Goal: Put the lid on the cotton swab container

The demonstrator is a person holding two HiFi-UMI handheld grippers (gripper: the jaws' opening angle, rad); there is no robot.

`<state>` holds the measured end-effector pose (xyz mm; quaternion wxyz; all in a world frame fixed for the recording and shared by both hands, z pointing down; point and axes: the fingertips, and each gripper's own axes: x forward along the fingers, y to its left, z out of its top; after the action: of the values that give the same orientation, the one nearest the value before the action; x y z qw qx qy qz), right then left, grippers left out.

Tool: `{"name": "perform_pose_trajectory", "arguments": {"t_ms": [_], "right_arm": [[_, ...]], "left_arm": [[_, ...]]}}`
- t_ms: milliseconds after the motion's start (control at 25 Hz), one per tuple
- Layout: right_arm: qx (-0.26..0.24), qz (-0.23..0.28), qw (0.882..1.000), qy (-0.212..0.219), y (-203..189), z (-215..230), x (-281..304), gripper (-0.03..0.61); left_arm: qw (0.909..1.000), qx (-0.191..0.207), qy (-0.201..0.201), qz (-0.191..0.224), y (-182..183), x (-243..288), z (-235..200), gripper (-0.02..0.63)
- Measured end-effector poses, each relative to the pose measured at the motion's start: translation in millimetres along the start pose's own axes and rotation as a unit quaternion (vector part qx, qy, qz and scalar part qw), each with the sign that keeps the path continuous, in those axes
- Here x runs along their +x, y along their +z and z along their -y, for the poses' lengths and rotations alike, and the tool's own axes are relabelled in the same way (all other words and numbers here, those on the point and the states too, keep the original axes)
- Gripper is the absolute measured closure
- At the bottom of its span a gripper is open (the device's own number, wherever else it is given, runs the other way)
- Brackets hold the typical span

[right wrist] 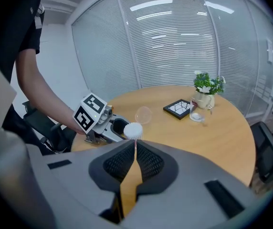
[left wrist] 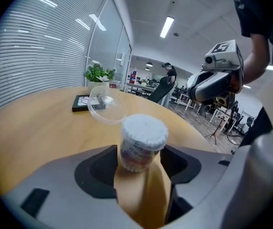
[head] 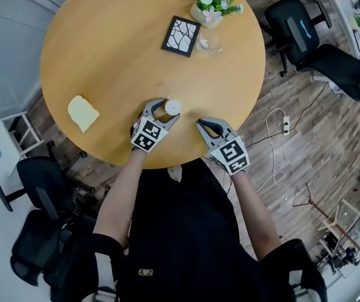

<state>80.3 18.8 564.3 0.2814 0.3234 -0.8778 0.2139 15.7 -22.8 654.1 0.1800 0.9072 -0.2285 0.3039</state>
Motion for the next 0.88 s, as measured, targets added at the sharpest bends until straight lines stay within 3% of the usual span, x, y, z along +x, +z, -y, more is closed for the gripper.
{"name": "perform_pose_trajectory", "arguments": {"t_ms": [360,880], "right_arm": [[-0.013,-0.001,1.000,0.005,5,5,5,0.571],[-0.026,0.011,1.000,-0.004,35,46,37,0.571]], "left_arm": [[0.9998,0.018,0.006,0.002,0,0,2,0.359],[0.9963,0.064,-0.056,-0.011,-5,-2,17,0.359]]}}
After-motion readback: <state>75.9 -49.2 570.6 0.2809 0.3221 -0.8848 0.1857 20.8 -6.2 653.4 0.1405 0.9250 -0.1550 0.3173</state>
